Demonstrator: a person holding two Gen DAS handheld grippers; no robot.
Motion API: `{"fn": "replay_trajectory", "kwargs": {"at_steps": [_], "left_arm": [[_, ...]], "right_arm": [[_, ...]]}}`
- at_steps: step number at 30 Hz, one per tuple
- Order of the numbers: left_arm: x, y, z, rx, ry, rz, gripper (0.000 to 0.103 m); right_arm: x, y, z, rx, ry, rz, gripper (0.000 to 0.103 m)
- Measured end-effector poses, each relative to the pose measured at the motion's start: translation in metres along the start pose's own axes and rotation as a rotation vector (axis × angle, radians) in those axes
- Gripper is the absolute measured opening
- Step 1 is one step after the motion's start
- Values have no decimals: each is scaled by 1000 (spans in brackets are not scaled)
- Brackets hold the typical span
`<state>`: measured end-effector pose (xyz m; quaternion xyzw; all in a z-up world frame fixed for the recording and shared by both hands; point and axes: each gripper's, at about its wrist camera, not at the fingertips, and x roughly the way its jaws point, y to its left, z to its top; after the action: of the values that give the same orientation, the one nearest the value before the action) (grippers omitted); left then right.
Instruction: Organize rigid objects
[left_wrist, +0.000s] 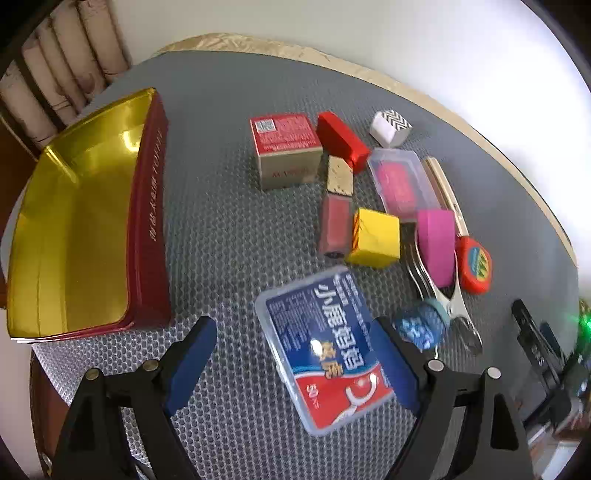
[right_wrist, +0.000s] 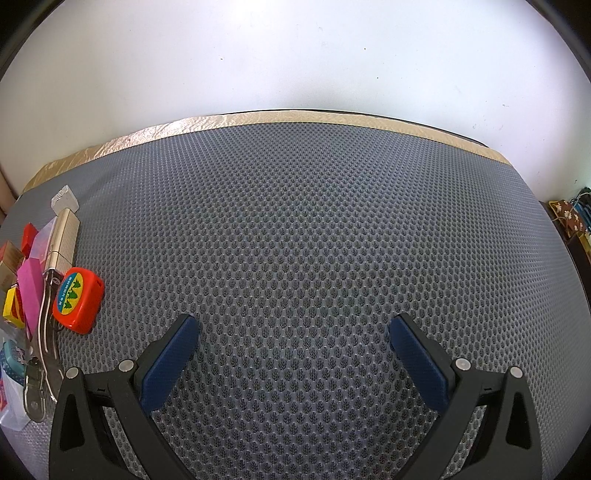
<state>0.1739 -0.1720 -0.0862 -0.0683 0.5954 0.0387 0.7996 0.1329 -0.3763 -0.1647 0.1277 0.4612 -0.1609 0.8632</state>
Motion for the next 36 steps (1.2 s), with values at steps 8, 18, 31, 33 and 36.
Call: {"fn": "replay_trajectory", "kwargs": {"at_steps": [8,18,31,33,36], "left_arm": [[20,-3,9,-37,75,-34,88],[26,0,0,-14,-8,64,63],[-36,-14,-39,221,-257,61,63],[-47,-16,-45,236,-284,60,63],[-61,-16,-54,243,-310,48,62]], "right_arm": [[1,-1,0,3,-1,2,103],[1,-4,-1,7,-3,1,103],[-2,0,-5,7,8,-2,103],[-3,0,-6,7,17,-3,103],[-4,0,-9,5,34,1,103]]}}
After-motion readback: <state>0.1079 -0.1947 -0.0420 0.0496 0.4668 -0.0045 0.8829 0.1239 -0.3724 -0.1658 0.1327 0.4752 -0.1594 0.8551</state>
